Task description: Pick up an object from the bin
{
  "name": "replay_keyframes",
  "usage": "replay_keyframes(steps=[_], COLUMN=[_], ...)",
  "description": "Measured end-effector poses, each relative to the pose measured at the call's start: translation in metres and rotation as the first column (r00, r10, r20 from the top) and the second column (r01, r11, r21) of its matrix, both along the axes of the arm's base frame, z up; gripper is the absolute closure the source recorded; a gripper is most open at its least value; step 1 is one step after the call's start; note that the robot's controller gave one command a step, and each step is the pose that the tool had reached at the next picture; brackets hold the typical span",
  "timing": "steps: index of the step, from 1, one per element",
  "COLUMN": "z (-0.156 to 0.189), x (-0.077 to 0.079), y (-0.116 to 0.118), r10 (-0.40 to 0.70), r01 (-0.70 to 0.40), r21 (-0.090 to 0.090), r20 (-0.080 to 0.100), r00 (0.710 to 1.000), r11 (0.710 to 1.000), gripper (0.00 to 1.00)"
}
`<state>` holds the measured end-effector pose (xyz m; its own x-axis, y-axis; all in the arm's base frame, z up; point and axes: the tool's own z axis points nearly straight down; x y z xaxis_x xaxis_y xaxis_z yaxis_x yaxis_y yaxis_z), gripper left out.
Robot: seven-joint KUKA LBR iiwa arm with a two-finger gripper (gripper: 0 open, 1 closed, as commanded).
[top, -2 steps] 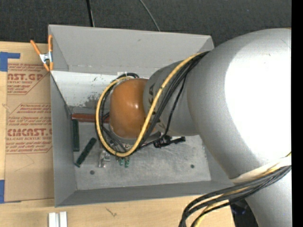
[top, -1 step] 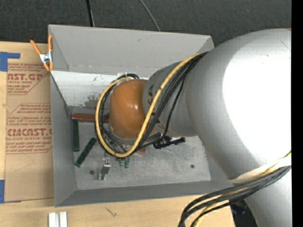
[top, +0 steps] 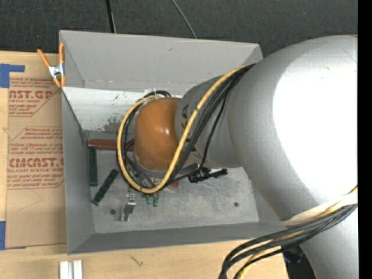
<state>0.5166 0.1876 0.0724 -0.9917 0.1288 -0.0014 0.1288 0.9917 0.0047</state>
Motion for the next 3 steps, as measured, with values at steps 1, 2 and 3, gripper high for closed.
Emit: replay_keyframes(steps=[1,2,3], z=[0.013,0.023,0.025], x=[0.026,0.026,0.051], y=[0.023,0.04,0.05], r10=[0.056,0.281,0.39], r01=[-0.056,-0.281,-0.39], r21=[-0.005,-0.005,-0.004], r20=[-0.003,0.0,0.0], r00=[0.998,0.96,0.921], r11=[0.998,0.96,0.921], gripper=[0.0,0.0,0.0])
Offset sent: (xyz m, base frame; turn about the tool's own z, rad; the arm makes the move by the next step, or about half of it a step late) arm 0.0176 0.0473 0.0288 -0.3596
